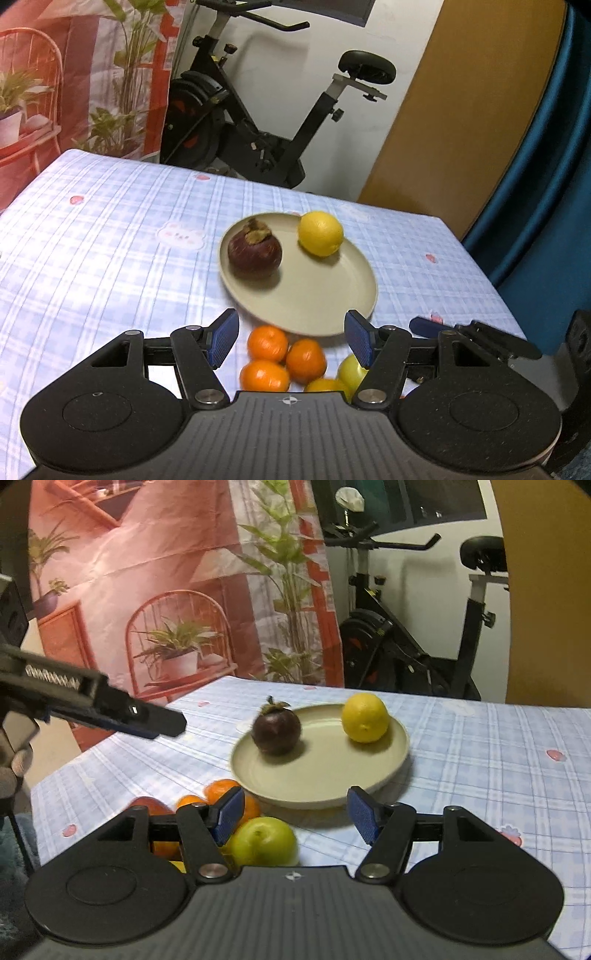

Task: Organize fruits
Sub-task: 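Reach the left gripper to the red apple and close around it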

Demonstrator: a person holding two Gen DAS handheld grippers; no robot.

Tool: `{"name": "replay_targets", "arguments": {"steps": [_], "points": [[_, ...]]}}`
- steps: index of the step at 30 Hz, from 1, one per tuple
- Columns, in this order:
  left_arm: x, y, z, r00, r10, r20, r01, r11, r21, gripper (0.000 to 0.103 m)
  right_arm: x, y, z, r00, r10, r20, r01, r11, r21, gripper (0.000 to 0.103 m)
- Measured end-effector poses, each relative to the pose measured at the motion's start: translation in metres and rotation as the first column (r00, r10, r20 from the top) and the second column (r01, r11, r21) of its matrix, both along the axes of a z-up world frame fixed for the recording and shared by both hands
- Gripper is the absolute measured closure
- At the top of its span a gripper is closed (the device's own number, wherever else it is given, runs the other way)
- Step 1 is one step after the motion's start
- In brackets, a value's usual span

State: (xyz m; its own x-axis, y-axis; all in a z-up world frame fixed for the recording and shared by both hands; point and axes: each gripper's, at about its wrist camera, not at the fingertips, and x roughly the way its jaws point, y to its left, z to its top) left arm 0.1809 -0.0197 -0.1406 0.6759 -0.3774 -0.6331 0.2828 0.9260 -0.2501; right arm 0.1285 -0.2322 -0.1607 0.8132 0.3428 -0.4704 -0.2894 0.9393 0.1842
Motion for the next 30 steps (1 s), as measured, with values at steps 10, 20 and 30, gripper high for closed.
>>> {"name": "replay_targets", "arguments": {"steps": [10,20,30], "points": [[-0.022,0.018,0.000,1.000,0.022,-0.004,-0.022,0.999,-0.042,0.037,-0.017,0.042,0.011,0.993,0.116,-0.013,-0.116,0.993,-0.018,0.038],[-0.034,0.045,-0.019,0.998,0.053,-0.036,-0.056,0.994,-0.089,0.037,-0.011,0.098,0.000,0.969,0.236,-0.074,-0.246,0.954,-0.172,0.038],[-0.036,0.060,-0.032,0.998,0.031,-0.059,-0.042,0.980,-0.196,0.037,-0.009,0.140,-0.014,0.955,0.269,-0.127,-0.298,0.879,-0.373,0.034]]}}
